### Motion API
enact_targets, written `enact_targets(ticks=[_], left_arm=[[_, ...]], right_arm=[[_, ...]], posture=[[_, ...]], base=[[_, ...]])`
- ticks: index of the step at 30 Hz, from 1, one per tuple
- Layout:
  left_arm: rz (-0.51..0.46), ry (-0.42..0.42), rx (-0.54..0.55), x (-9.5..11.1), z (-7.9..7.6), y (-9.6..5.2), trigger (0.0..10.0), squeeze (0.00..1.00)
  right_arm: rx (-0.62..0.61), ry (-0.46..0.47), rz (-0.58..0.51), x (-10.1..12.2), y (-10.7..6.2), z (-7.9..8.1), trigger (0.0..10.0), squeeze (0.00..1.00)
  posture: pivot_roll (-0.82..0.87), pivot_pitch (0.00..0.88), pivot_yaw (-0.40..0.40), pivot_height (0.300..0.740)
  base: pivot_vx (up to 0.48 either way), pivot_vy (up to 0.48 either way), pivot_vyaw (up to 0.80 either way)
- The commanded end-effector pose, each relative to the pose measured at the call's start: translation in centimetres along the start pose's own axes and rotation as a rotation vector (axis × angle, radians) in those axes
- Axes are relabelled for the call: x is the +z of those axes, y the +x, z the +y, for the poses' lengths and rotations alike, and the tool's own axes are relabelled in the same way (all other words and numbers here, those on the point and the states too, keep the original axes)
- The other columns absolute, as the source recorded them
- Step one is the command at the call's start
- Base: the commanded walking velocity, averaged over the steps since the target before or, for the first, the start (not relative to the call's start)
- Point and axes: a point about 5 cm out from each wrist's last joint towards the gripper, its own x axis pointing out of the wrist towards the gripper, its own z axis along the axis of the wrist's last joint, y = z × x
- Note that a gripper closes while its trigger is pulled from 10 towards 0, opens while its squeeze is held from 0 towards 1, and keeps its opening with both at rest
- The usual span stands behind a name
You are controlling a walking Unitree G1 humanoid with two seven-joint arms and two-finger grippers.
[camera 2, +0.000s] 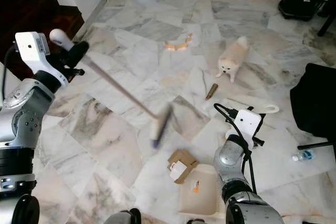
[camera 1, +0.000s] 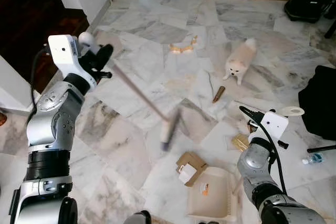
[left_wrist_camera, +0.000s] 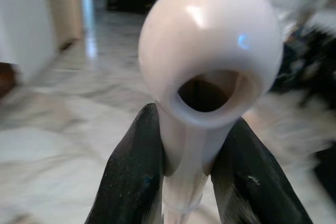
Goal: Sweep floor
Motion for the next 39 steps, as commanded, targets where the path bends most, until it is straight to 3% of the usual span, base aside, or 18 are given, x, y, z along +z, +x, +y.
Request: enact_targets(ticks=[1, 3, 11, 16, 21, 25, 33, 39], left_arm=[[0.033, 0.039, -0.007, -1.3, -0.2, -0.2, 10.0, 0.0], [0.093, 0.041, -0.025, -3.7, -0.9, -0.4, 10.0, 0.0], [0.172, -0.045, -0.028, -8.2, -2.7, -0.6, 10.0, 0.0], [0.191, -0.077, -0.075, -9.4, -3.9, -0.7, 10.0, 0.0], [0.219, -0.215, -0.198, -9.8, -5.9, -0.9, 10.0, 0.0], [0.202, -0.278, -0.268, -9.3, -6.7, -1.0, 10.0, 0.0], [0.208, -0.326, -0.402, -8.5, -8.0, -1.1, 10.0, 0.0], [0.188, -0.372, -0.437, -7.6, -8.5, -1.0, 10.0, 0.0]], right_arm=[[0.007, -0.005, -0.002, -0.1, -0.2, 0.1, 10.0, 0.0], [0.007, -0.006, -0.004, -0.1, -0.2, 0.0, 10.0, 0.0], [-0.004, -0.013, -0.018, -0.3, -0.2, -0.6, 10.0, 0.0], [-0.01, -0.02, -0.025, -0.5, -0.1, -1.1, 10.0, 0.0], [-0.009, -0.027, -0.027, -0.6, -0.1, -1.3, 10.0, 0.0], [-0.003, -0.028, -0.025, -0.5, -0.1, -1.1, 10.0, 0.0], [0.007, -0.022, -0.022, -0.2, -0.1, -0.5, 10.0, 0.0], [0.008, -0.014, -0.019, 0.0, 0.0, -0.2, 10.0, 0.0]], posture=[[0.17, 0.124, 0.063, 0.74], [0.16, 0.129, 0.062, 0.74], [0.12, 0.153, 0.055, 0.74], [0.11, 0.165, 0.051, 0.74], [0.1, 0.174, 0.047, 0.74], [0.11, 0.176, 0.043, 0.74], [0.12, 0.16, 0.042, 0.74], [0.13, 0.141, 0.046, 0.74]], base=[[0.0, 0.0, 0.0], [0.0, 0.0, 0.0], [0.0, 0.0, 0.0], [0.0, 0.0, 0.0], [0.0, 0.0, 0.0], [0.0, 0.0, 0.0], [0.0, 0.0, 0.0], [0.0, 0.0, 0.0]])
